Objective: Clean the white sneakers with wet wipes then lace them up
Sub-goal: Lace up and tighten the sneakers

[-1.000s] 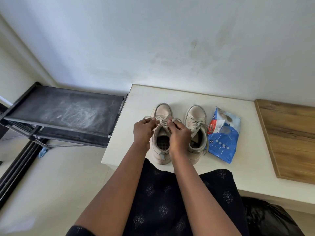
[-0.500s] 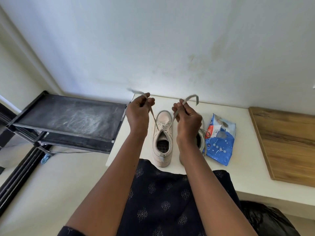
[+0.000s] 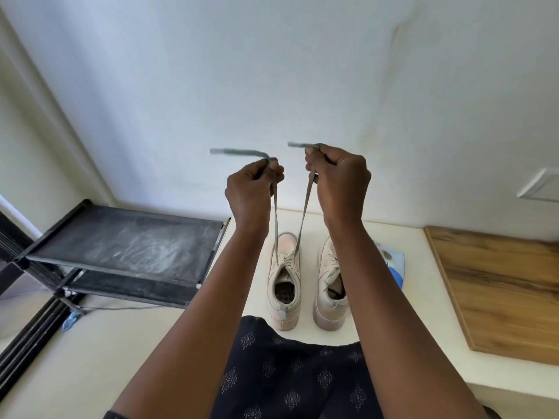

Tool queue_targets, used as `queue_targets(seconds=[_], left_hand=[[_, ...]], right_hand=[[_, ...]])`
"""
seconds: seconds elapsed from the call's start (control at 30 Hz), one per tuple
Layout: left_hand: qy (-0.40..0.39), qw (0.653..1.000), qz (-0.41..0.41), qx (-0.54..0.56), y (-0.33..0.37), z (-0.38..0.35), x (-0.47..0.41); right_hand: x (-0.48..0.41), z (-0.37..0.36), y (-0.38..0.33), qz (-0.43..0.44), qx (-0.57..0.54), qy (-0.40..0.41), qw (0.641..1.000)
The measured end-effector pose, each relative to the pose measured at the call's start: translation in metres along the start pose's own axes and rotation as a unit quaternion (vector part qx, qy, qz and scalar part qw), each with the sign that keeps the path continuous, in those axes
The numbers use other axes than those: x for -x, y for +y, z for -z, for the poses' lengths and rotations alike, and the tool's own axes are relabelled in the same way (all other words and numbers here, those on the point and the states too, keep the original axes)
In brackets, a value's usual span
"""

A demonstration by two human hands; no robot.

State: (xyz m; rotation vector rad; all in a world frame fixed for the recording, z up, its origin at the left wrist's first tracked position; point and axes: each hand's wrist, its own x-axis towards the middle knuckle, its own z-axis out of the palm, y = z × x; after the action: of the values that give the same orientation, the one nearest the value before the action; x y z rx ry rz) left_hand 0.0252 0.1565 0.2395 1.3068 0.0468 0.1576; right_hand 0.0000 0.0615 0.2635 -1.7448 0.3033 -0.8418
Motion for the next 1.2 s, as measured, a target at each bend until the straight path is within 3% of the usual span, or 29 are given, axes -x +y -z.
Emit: queue_targets(seconds=[0.3,0.8,1.07,1.2], left_hand=[[-0.043,0.999,-0.029,-0.002,0.037,-0.015,0.003],[-0.058,0.994,-0.061,-0.07,0.032,-0.012,0.011],[-0.061,0.989,-0.091,-0.104,0.033,-0.012,0.01],[-0.063,0.984,-0.069,-0.154,0.033,-0.009,0.005]], right_hand=[[-0.009,0.013,-0.036,0.085,0.085,-0.039,0.992],[-0.025,0.013,-0.046,0.063,0.075,-0.102,0.99],[-0.027,0.011,-0.047,0.063,0.07,-0.109,0.99],[-0.026,0.014,-0.046,0.057,0.069,-0.103,0.991]])
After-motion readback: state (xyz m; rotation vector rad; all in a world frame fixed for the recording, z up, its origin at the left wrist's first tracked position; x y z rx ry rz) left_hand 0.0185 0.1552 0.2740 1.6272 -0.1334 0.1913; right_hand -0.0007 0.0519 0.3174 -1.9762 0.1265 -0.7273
